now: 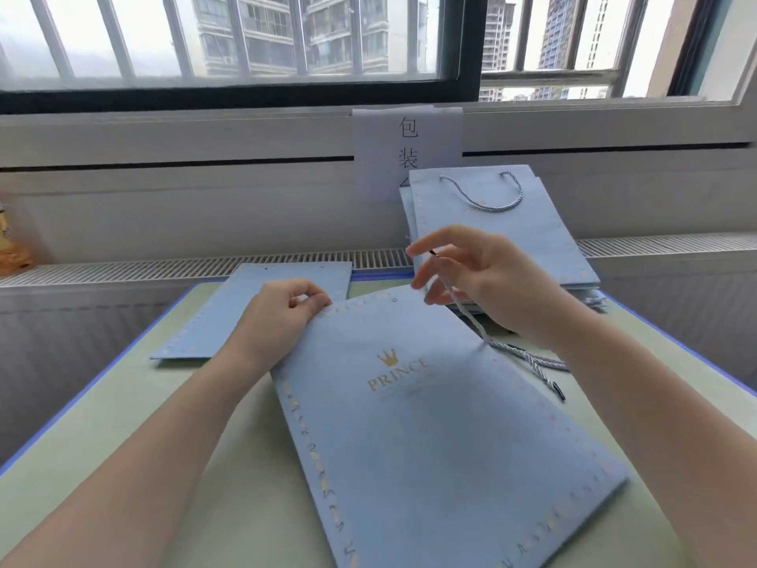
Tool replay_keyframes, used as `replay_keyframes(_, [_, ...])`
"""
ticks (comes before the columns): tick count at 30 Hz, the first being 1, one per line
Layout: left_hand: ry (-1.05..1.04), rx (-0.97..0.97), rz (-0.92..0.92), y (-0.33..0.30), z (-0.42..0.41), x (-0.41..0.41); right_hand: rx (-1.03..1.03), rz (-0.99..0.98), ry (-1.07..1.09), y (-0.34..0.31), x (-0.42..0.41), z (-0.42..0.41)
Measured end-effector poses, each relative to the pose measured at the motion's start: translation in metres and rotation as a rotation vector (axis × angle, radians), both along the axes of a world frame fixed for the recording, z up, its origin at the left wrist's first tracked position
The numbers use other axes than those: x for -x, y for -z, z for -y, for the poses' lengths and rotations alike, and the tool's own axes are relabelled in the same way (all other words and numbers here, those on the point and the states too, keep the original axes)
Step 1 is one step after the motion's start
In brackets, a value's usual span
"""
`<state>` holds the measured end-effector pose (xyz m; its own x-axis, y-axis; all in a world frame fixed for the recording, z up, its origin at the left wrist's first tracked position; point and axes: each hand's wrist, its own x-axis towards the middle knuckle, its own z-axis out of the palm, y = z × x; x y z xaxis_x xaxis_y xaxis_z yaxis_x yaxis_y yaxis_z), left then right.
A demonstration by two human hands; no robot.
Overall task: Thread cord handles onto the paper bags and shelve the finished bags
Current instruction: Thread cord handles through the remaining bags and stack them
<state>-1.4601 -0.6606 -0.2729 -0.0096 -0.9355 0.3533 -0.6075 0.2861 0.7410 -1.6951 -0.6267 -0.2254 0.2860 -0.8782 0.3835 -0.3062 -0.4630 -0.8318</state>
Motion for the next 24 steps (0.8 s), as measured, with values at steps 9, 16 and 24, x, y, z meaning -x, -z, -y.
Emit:
replay_keyframes(9, [-0.104, -0.213, 0.240, -0.010, 0.000, -0.005, 0.028, -0.287, -0.017, 0.045, -0.038, -0.002])
replay_keyframes(16, [-0.058, -0.380, 0.179, -0.016, -0.006, -0.010, -0.079, -0.465, -0.022, 0.047, -0.035, -0.001])
replay_keyframes(24, [0.100, -0.559, 0.671, -0.017, -0.015, -0.006, -0.181, -0.585, -0.052, 0.031, -0.028, -0.007])
